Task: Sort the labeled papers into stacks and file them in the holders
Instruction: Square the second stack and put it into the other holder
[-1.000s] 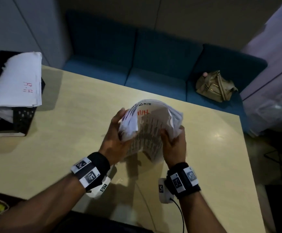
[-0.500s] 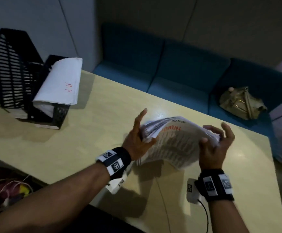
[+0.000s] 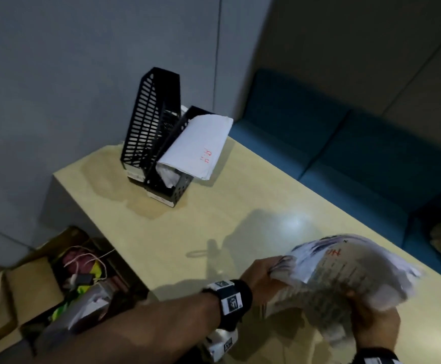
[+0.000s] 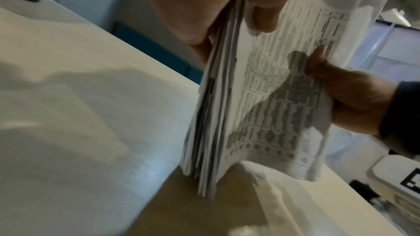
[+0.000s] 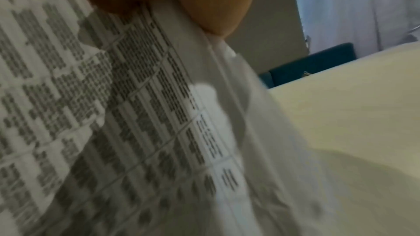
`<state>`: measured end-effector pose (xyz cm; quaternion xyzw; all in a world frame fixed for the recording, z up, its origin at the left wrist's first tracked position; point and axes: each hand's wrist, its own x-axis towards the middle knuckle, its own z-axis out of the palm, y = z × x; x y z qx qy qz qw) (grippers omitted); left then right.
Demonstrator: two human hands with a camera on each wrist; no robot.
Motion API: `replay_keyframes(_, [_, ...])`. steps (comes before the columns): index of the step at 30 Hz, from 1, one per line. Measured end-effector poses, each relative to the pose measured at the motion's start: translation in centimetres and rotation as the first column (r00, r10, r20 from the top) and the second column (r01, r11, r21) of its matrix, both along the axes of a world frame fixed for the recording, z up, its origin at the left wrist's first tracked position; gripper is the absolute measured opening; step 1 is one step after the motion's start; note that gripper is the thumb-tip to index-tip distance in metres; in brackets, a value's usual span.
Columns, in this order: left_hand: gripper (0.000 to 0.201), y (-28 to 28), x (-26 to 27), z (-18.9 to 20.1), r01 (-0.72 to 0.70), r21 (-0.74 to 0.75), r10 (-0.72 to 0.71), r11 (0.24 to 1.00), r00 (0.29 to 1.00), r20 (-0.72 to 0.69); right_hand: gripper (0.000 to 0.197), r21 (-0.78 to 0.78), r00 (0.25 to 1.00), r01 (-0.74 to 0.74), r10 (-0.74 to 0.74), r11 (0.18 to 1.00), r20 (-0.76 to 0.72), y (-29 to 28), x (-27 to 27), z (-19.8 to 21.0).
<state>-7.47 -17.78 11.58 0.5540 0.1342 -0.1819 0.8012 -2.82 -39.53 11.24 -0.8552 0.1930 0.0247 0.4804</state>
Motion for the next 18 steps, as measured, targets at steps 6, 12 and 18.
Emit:
replay_keyframes(6, [0.055,9.7,-0.2,0.0,-0.021,0.227,-0.005,0.974,0.994,0.111,0.039,0.069,0.976,-0.212,0.214,0.975,-0.029,8.4,4.0,6.0])
replay_keyframes(12, [0.018,19.4,-0.5,3.1,-0.423,0.274,0.341,0.864,0.891,0.299,0.037,0.079,0.825,-0.547,0.52,0.834,0.222,19.7,7.4,7.8])
replay_keyframes(18, [0.022,29.7,-0.7,6.9,-0.827,0.307,0.706,0.472,0.563,0.431,0.052,0.128,0.767,-0.629,0.585,0.767,0.264,32.0,10.0,4.3])
